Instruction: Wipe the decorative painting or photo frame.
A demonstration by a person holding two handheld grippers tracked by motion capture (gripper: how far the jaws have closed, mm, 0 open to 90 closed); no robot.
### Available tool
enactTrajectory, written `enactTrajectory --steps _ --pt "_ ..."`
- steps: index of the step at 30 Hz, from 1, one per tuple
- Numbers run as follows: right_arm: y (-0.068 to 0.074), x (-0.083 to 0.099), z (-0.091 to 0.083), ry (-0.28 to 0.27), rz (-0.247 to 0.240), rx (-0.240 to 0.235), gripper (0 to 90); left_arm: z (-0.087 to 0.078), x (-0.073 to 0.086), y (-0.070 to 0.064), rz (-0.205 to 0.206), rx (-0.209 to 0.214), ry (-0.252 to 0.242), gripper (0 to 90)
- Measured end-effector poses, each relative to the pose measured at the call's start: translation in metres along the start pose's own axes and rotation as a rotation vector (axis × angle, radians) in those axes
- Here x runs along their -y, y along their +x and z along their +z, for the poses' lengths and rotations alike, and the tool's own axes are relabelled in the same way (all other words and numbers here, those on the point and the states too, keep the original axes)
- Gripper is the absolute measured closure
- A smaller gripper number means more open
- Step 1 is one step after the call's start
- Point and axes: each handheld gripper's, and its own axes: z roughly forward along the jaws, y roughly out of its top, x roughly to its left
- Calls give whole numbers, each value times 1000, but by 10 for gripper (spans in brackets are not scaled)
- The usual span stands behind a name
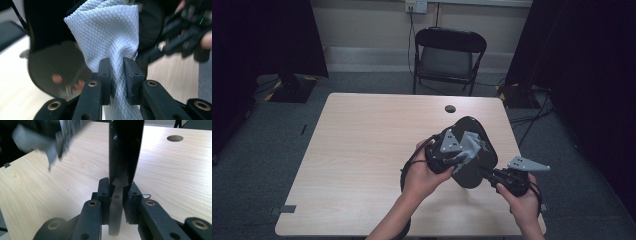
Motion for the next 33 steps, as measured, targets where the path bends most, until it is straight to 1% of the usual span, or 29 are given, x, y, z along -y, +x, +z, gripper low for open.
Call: enactTrajectory --steps 1,3,4,7,8,10,11,17,19,20,25,27,31,33 --pt "0 0 0 0 0 0 784 -1 -5 -1 2 -7 -16 771" --pt "0 0 0 0 1 4 785 0 -13 -2 15 -14 -25 771" --pt "0 0 0 0 1 5 785 1 -17 -2 15 -18 -30 770" --pt "0 0 0 0 1 3 786 7 -23 -2 16 -23 -18 770" --pt "0 0 0 1 -1 4 786 9 -23 -1 20 -21 -8 769" --pt "0 0 0 1 -1 3 786 14 -21 -1 10 -15 -6 769" --pt "-1 0 0 0 -1 2 786 15 -20 0 12 -12 4 769" --pt "0 0 0 -1 -1 1 786 21 -5 -1 4 -4 25 768" --pt "0 0 0 1 -1 3 786 23 1 -2 6 1 40 769" --pt "0 0 0 2 0 4 786 25 4 -2 -1 2 41 769" --pt "0 0 0 2 0 4 786 34 22 -6 -6 23 80 768" --pt "0 0 0 1 -1 4 786 38 29 -7 -5 26 93 767" --pt "0 0 0 1 -1 2 786 45 42 -8 -19 33 113 767" --pt "0 0 0 1 -1 3 786 48 48 -8 -24 32 133 768"
